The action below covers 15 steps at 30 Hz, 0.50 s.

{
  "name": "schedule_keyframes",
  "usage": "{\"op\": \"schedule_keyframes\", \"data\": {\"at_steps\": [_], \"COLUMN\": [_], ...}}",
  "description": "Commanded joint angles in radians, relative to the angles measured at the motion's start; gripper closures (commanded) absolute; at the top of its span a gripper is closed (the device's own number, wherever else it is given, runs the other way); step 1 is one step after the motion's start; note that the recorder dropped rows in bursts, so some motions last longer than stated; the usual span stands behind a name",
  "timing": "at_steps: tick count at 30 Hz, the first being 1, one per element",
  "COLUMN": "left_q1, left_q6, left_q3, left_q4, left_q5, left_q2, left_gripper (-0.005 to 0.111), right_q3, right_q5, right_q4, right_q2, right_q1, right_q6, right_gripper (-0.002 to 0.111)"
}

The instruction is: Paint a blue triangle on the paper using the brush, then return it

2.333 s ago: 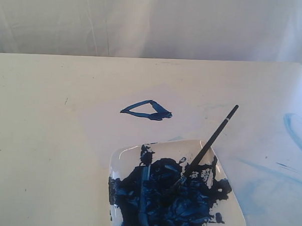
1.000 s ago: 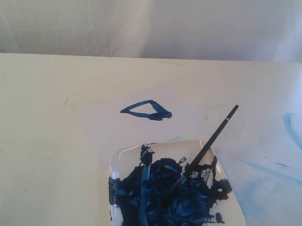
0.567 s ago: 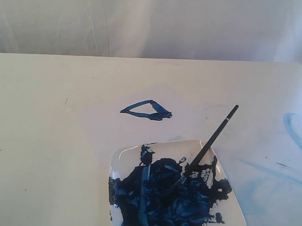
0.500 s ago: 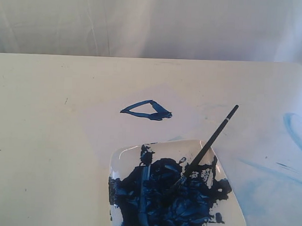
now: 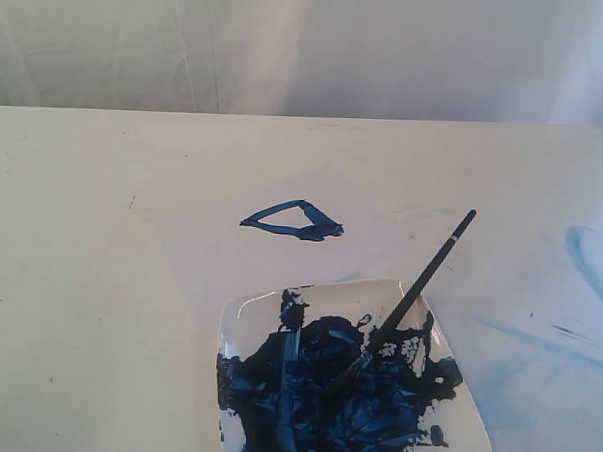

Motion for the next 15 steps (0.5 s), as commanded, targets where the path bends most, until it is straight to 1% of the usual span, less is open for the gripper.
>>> {"op": "schedule_keyframes", "data": {"at_steps": [1,6,8,15], "left_q1": [0.007,0.061,0.072,0.072], "left_q6": [0.000,0.000,0.000,0.000], "left_q3": [0.007,0.007,0.007,0.007], "left_q4": [0.001,0.001,0.001,0.003], "left_q5": [0.008,0.008,0.008,0.008], "left_q2": [-0.003,-0.003,-0.003,-0.003], "left_gripper": [0.107,0.107,0.107,0.107], "right_q3": [-0.001,-0.001,-0.001,-0.001], "right_q5": [-0.009,-0.009,-0.009,-0.007], "right_q4": [0.000,0.000,0.000,0.000], "right_q2": [-0.006,-0.006,-0.006,-0.006], "right_q1": [-0.005,-0.005,-0.005,-0.005], "right_q6": [0.000,0.000,0.000,0.000], "right_gripper": [0.108,0.108,0.108,0.108]}}
